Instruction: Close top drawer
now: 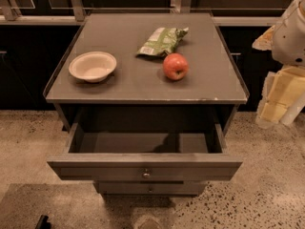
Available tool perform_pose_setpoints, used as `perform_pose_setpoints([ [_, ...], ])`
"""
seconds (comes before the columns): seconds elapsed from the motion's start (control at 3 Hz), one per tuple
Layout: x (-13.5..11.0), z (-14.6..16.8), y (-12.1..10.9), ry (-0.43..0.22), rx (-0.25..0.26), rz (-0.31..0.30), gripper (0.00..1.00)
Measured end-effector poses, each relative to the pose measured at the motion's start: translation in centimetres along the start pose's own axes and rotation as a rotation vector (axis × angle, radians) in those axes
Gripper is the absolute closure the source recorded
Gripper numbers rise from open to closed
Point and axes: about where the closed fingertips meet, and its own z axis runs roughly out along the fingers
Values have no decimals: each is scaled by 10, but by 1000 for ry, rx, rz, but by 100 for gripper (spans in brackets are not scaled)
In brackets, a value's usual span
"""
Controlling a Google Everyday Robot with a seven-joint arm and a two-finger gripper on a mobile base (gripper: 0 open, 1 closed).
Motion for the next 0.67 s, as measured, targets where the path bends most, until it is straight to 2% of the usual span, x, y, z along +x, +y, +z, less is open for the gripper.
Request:
perform_pose_setpoints([
  [0.33,0,0,0,0,0,0,19],
  [0.67,0,0,0,0,0,0,16],
])
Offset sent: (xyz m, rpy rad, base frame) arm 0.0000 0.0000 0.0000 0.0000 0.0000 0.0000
